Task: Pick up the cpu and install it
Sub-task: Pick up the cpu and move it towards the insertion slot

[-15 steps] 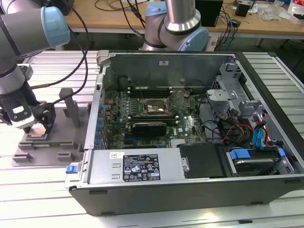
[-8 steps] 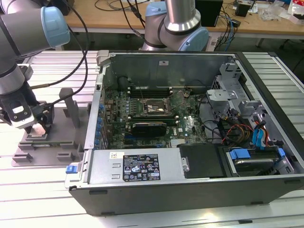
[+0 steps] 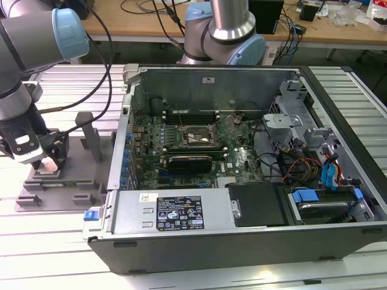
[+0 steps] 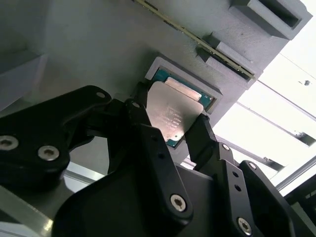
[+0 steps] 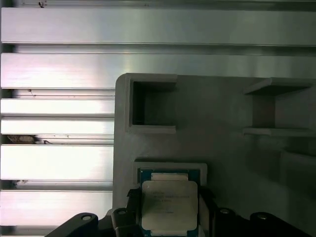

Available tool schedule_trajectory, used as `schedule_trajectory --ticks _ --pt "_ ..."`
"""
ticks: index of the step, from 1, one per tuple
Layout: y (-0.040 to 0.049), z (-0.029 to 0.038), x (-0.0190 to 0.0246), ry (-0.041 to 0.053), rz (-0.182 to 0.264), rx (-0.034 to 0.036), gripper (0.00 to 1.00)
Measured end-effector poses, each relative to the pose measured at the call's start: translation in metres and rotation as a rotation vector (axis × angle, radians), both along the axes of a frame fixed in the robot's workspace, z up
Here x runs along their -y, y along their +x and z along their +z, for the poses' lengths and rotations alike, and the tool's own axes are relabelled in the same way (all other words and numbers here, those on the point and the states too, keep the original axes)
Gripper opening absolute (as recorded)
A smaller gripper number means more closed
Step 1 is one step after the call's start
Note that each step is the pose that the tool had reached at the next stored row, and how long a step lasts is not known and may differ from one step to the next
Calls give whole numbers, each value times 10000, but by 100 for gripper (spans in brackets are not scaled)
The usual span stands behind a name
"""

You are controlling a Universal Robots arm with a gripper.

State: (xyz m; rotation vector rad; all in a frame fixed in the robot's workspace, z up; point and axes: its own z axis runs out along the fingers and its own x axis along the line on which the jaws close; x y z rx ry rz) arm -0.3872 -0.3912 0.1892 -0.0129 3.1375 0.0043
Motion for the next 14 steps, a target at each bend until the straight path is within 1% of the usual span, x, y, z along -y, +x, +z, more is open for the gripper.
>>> schedule_trajectory --ticks 3,7,11,14 --pt "1 56 -1 1 0 1 55" --pt "1 111 0 0 1 -1 55" --pt "1 228 -4 -6 1 -1 55" --pt "1 232 -4 -10 0 0 55"
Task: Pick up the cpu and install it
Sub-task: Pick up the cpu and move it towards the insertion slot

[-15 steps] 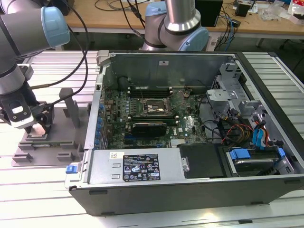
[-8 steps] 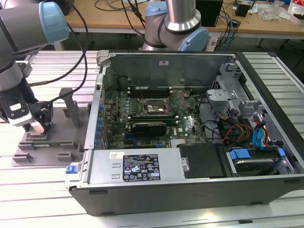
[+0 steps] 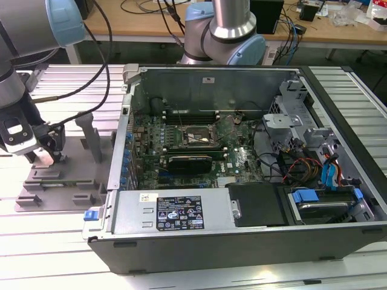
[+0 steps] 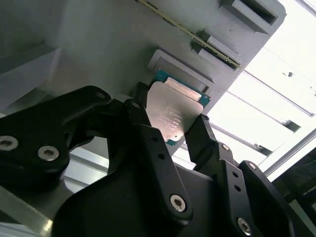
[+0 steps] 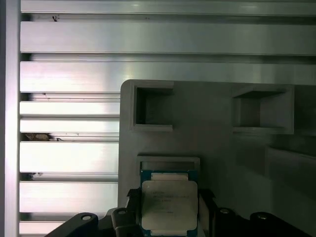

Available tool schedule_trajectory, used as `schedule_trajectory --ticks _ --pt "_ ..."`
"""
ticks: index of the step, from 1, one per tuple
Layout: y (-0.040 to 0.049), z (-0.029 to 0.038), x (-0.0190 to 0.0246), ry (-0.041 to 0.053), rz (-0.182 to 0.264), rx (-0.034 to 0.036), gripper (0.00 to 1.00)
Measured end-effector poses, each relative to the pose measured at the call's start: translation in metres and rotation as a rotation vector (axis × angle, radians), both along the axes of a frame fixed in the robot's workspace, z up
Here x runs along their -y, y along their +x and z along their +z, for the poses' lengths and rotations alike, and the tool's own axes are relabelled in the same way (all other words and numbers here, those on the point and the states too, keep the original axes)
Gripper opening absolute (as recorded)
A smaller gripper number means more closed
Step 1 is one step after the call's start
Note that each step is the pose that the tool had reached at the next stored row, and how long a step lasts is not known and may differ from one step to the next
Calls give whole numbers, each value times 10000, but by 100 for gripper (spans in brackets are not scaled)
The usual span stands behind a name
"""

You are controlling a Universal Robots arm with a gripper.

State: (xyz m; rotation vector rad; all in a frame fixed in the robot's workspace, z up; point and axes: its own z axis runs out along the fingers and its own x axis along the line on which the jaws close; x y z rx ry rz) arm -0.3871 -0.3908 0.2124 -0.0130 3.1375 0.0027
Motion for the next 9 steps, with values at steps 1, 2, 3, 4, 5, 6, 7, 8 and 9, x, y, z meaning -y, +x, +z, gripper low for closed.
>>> schedule_trajectory --ticks 1,2,3,4,5,6,7,8,9 --pt "0 0 0 -1 0 0 55" --pt "0 0 0 -3 0 0 55" --pt "0 0 0 -4 0 0 55" --pt "0 0 0 -4 0 0 55" --pt "0 9 0 -5 0 -3 55" --pt "0 29 0 -4 0 -1 55" --pt "0 57 -1 -4 0 -1 55" --pt "0 93 -1 -4 0 0 55" --pt "0 108 -2 -4 0 0 55"
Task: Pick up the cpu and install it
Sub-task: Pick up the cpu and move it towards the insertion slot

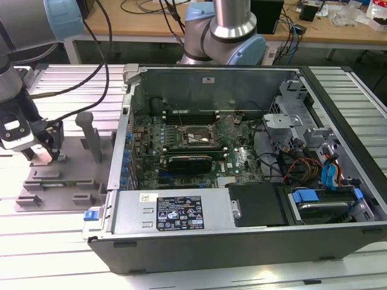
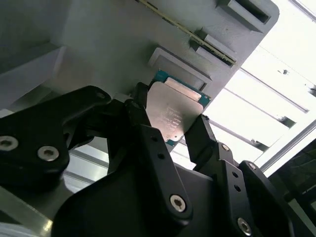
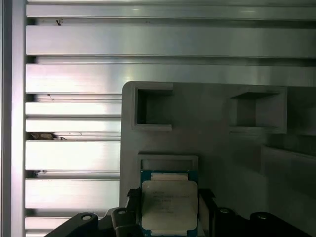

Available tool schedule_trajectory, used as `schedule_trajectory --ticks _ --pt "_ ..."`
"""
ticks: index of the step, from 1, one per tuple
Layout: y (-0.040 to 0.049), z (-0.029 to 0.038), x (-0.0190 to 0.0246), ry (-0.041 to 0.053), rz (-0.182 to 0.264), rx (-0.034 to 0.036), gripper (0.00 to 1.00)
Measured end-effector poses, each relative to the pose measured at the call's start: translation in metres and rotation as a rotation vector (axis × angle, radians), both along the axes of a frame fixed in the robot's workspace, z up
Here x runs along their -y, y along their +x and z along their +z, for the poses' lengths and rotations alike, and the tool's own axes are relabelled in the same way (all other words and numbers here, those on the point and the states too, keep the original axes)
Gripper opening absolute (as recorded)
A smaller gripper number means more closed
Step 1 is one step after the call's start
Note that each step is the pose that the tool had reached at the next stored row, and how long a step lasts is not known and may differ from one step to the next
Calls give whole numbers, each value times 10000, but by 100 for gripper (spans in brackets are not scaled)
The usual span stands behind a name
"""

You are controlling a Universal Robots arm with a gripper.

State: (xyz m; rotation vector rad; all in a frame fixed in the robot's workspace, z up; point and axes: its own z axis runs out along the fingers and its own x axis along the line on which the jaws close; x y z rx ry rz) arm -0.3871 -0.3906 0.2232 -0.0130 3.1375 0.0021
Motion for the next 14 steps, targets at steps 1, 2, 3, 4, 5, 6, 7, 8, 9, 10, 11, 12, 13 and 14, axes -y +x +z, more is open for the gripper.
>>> schedule_trajectory --ticks 1,2,3,4,5,6,7,8,9,10,11,12,13,14 --pt "0 12 0 0 -1 1 55" --pt "0 34 0 1 0 0 55" --pt "0 74 0 0 0 0 55" --pt "0 94 -1 0 0 0 55" --pt "0 110 0 0 0 0 55" --pt "0 137 -1 1 -1 0 55" --pt "0 167 -1 0 0 0 55" --pt "0 187 0 0 0 0 55" --pt "0 201 -1 0 0 -1 55" --pt "0 238 -1 0 0 0 55" --pt "0 281 -1 0 0 0 55" --pt "0 344 -1 0 0 0 55" --pt "0 389 -1 0 0 0 55" --pt "0 447 -2 0 0 -1 55"
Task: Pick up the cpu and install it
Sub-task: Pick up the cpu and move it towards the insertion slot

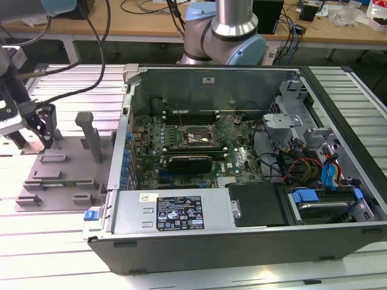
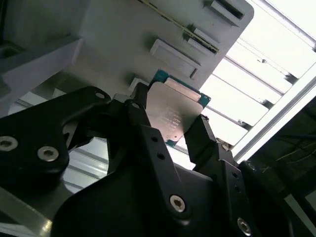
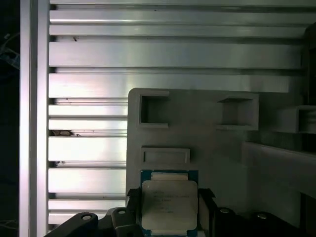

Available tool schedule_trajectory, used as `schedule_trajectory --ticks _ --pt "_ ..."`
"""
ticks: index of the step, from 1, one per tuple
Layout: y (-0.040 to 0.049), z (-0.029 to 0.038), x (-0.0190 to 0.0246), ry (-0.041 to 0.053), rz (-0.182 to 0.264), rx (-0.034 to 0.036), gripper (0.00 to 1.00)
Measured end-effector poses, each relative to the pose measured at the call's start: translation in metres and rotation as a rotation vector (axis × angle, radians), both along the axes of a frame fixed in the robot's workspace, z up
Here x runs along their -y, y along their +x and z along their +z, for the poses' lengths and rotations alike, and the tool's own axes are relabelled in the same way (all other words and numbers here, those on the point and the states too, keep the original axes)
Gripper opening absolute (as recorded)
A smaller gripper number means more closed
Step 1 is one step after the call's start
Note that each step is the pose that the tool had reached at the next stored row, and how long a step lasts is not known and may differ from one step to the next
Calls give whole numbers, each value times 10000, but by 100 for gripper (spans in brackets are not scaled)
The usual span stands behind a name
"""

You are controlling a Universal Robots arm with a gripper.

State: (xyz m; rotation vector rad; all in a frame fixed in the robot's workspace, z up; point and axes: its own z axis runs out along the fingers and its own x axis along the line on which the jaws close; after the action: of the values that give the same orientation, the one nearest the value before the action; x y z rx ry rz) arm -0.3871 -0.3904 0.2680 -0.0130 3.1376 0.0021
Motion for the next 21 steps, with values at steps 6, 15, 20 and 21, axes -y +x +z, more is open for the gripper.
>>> schedule_trajectory --ticks 6,15,20,21 --pt "0 191 -7 0 0 1 55" --pt "0 355 -15 0 0 2 55" --pt "0 471 -17 1 0 0 55" --pt "0 484 -18 0 -1 1 55"
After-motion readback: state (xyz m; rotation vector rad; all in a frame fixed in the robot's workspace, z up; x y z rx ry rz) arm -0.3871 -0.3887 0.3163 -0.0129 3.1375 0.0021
